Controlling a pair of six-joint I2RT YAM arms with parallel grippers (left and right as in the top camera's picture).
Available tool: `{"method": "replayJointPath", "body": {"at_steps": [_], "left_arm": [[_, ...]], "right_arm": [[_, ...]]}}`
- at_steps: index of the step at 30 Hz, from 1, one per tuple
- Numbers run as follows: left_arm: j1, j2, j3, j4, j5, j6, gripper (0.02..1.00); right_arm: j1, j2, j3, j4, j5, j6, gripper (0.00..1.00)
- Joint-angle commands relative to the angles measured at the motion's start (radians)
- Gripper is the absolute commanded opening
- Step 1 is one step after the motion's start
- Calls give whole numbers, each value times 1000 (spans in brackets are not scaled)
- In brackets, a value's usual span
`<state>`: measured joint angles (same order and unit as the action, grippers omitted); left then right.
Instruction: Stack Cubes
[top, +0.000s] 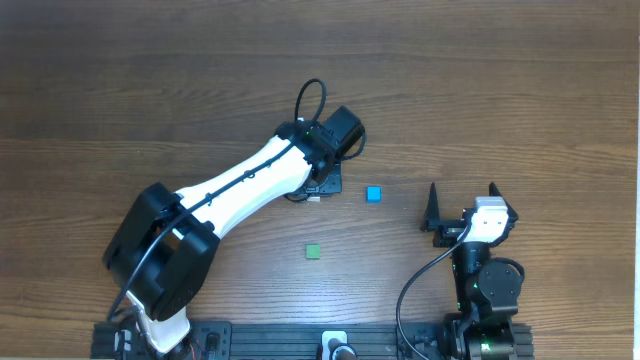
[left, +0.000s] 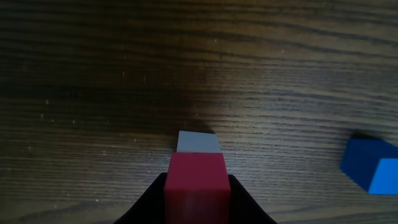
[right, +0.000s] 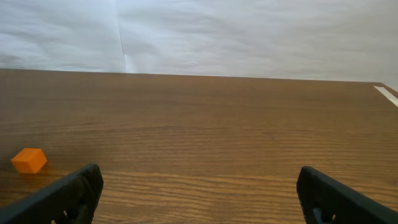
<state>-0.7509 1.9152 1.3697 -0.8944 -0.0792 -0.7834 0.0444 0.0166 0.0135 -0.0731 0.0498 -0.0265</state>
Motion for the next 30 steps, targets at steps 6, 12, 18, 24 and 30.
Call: {"method": "replayJointPath", "body": {"at_steps": [6,12,18,24,30], "left_arm": [[-18,40,5,0,-9,-7,172],[-18,44,5,0,-9,-6,189],[-18,45,5,-1,-16,-6,196],[-18,45,5,-1,-24,-6,207],[-17,45,5,0,-28,-6,222]], "right_arm": [[-6,-1,-9,2,-12,3,991],[-6,-1,-9,2,-12,3,991],[-6,-1,-9,2,-12,3,991],[-6,-1,-9,2,-12,3,993],[-6,-1,-9,2,-12,3,991]]}}
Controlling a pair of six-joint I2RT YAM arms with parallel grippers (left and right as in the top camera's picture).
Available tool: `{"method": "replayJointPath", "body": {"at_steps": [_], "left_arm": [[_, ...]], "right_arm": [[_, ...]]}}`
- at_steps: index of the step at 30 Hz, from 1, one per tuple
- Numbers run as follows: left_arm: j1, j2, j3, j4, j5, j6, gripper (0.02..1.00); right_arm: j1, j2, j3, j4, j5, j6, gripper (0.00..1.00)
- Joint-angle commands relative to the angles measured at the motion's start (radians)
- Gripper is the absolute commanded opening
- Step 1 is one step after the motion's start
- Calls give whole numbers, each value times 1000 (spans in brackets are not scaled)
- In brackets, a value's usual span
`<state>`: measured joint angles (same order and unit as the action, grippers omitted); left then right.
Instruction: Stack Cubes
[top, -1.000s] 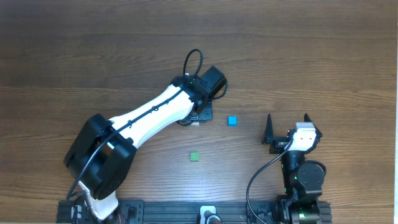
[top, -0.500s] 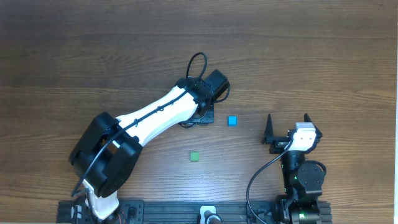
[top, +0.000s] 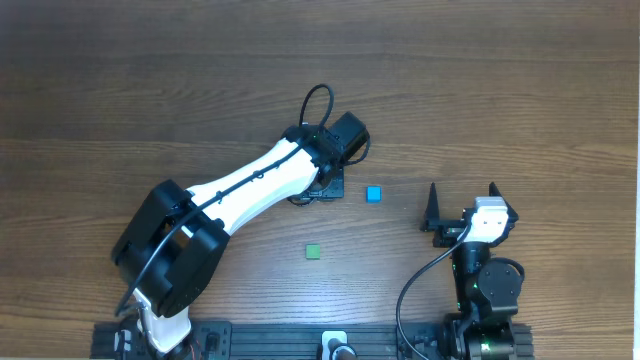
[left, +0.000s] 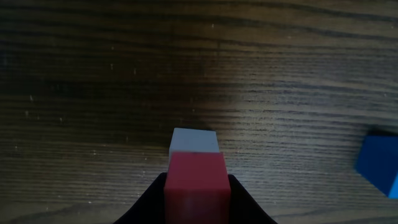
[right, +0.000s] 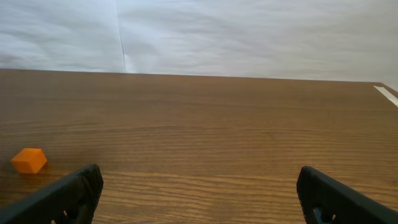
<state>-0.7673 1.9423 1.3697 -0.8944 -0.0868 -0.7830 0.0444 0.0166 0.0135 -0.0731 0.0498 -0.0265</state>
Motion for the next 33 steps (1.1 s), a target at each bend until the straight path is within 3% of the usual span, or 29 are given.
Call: {"method": "replayJointPath", "body": {"at_steps": [1,22,28,33], "left_arm": [[0,18,5,0,-24,-7,222],[0,18,5,0,-31,-8,318],[0,18,5,0,-39,-8,446],[2,7,10,27,-56,-11,735]], "right_arm": [[-6,-1,-9,2,-12,3,991],[-6,-1,-9,2,-12,3,993],[-6,-1,-9,2,-12,3,991],[-6,-1,-9,2,-12,3,993]]}}
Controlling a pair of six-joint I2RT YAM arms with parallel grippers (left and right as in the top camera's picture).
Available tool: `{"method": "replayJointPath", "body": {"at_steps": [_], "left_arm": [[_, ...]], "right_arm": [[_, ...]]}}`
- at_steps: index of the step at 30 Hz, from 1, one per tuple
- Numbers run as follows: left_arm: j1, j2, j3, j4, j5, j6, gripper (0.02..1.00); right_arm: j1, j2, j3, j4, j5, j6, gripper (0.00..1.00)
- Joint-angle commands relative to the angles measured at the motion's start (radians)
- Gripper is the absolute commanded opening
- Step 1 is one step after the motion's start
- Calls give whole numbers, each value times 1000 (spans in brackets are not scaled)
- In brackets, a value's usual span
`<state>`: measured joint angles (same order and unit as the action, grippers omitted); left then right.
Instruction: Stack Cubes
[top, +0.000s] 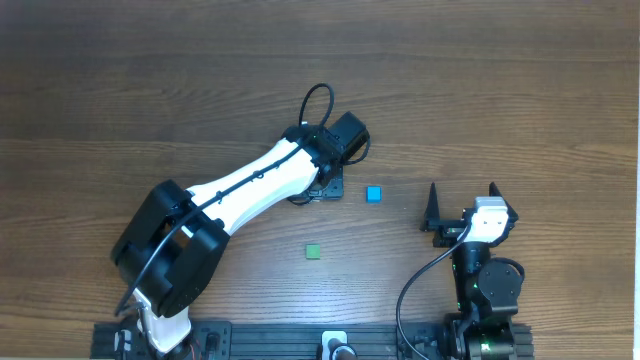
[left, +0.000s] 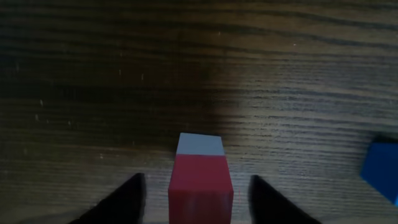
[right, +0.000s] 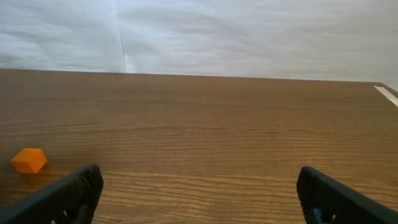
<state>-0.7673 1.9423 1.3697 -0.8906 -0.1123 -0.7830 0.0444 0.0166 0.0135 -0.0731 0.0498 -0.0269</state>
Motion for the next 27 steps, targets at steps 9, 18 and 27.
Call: {"method": "replayJointPath", "body": {"at_steps": [9,18,27], "left_arm": [[102,49,311,-97,-38,8,818],[181,237,464,-112,-17,94,785],[181,339,464,-52,-3,128,763]], "right_arm": [[-6,-1,-9,2,-12,3,991],[-6,-1,-9,2,-12,3,993],[-6,-1,-9,2,-12,3,991]]}}
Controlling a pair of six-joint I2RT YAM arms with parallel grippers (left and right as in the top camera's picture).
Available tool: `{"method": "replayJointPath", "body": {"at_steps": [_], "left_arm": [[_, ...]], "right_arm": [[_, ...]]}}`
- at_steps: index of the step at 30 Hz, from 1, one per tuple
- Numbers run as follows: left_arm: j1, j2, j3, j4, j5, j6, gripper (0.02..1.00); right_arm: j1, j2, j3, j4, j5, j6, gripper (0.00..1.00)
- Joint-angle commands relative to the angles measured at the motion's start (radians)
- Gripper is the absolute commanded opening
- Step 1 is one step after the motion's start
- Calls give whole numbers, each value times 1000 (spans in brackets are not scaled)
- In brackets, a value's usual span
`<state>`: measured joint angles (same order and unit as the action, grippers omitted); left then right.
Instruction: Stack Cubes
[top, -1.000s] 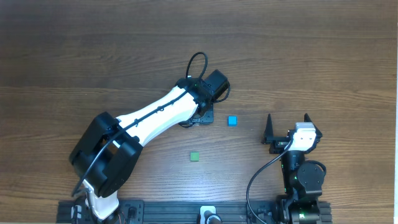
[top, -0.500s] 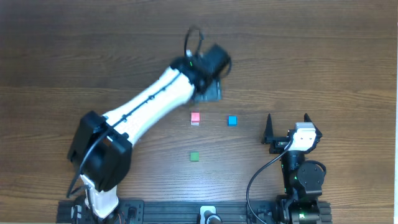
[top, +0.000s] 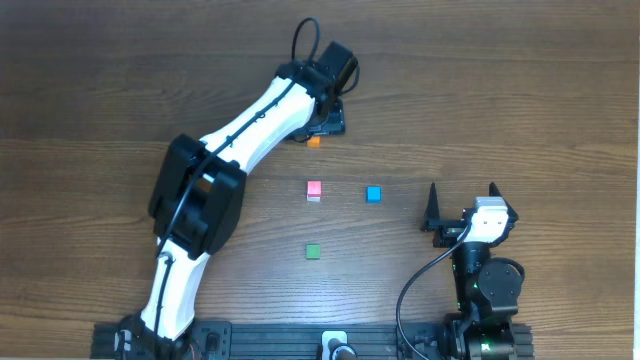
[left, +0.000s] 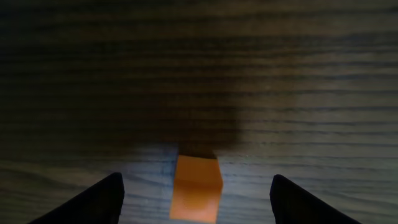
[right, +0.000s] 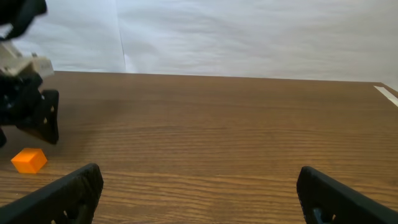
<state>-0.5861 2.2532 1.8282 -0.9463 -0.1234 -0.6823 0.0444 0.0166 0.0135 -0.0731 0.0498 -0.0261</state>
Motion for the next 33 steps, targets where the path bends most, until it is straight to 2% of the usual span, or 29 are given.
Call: {"method": "replayJointPath", "body": {"at_steps": [1,17,33], "left_arm": [[0,35,6,4,8,27,755],[-34,59,5,1,29,50,636],[-10,64,5,-17,21,19,511]], "right_arm": [[-6,-1,-9,2,-12,2,991],[-6,-1,-9,2,-12,3,993],[-6,-1,-9,2,-12,2,991]]}}
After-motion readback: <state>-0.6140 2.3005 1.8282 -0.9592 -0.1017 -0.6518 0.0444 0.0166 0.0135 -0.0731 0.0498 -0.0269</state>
